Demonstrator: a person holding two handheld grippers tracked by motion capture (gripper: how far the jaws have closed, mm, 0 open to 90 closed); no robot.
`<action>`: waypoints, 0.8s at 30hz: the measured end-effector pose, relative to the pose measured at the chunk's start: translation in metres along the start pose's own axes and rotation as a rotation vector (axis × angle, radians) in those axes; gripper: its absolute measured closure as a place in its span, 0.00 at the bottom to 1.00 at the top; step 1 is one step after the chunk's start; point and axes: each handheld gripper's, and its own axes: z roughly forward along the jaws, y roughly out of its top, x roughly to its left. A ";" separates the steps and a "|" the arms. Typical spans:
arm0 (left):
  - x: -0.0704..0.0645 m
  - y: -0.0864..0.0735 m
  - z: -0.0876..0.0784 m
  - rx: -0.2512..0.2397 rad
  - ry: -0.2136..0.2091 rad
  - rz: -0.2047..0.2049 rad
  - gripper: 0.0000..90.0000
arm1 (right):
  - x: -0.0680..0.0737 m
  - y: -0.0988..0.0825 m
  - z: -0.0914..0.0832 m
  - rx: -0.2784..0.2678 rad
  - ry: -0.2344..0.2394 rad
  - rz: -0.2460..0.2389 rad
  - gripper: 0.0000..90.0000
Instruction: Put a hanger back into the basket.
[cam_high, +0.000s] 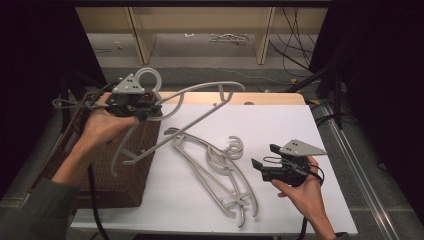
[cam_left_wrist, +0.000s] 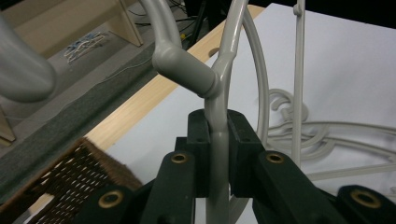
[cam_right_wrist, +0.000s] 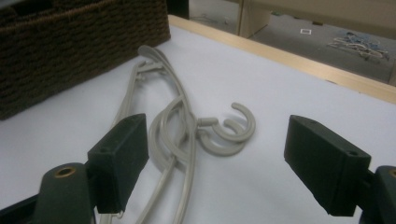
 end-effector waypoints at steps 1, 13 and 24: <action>0.005 -0.004 -0.005 0.010 0.010 0.002 0.90 | 0.001 -0.001 0.001 0.006 0.004 -0.006 0.25; 0.056 -0.047 -0.034 0.058 0.138 -0.002 0.90 | 0.011 -0.016 0.013 0.040 0.032 -0.026 0.25; 0.087 -0.086 -0.047 0.068 0.206 -0.041 0.90 | 0.011 -0.020 0.016 0.055 0.034 -0.020 0.25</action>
